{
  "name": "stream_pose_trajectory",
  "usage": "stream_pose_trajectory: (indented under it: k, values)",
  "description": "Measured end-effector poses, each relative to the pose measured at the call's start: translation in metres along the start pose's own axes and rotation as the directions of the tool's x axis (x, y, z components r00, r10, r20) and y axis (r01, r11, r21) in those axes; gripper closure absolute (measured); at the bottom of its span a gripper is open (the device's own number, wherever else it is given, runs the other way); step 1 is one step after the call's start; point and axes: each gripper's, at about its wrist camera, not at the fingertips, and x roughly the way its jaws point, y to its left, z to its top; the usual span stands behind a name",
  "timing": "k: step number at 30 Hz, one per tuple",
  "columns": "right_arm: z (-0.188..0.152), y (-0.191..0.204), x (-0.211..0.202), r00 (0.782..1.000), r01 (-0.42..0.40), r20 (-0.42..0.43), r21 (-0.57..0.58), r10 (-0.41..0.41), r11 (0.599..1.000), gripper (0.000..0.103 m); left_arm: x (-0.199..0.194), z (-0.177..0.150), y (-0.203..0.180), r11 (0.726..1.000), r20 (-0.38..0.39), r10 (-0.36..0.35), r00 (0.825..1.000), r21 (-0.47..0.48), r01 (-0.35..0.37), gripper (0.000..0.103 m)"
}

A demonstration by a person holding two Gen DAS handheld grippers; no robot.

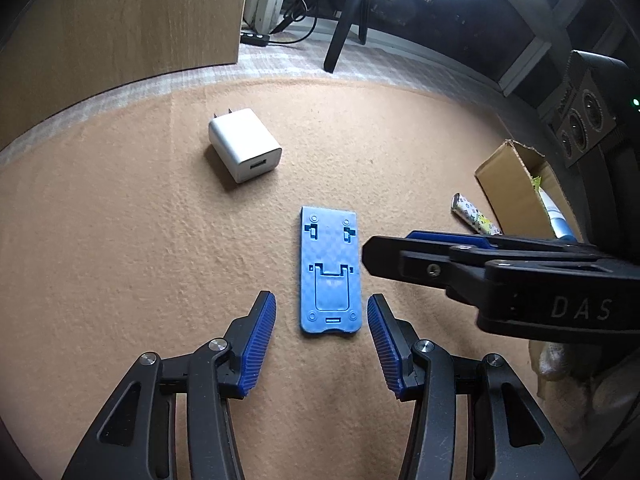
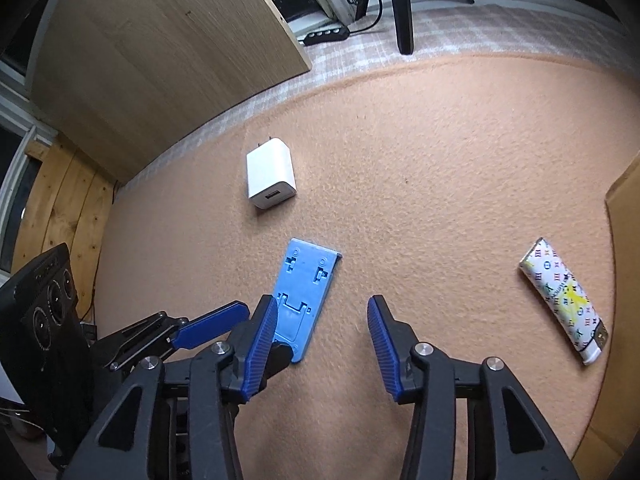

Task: Organize objects
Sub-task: 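Grasp the blue phone stand with the right tool and lift it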

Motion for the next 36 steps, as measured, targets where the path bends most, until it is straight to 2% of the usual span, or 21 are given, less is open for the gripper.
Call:
stream_pose_trajectory:
  k: [4,8,15,25,36]
  values:
    - [0.002,0.001,0.007,1.000,0.004,-0.020,0.000,-0.004,1.000,0.063,0.006,0.001,0.000,1.000,-0.010,-0.012,1.000,-0.004,0.012,0.051]
    - [0.002,0.002,0.016,0.999,-0.011,-0.052,0.005,0.012,1.000,0.070,0.008,0.003,0.002,1.000,-0.010,-0.027,1.000,-0.014,0.027,0.052]
    - [0.002,0.007,0.022,0.997,-0.019,-0.071,-0.016,0.018,1.000,0.083,0.011,0.006,0.004,0.998,-0.017,-0.060,0.998,-0.020,0.060,0.065]
    - [-0.001,0.010,0.014,0.999,-0.015,-0.050,-0.033,0.013,0.999,0.083,0.004,0.002,0.001,0.995,0.004,-0.088,0.996,-0.045,0.088,0.069]
    - [-0.009,0.005,-0.030,0.999,-0.013,0.029,-0.054,0.014,0.998,0.083,-0.019,0.004,-0.029,0.994,0.048,-0.110,0.993,-0.017,0.111,0.069]
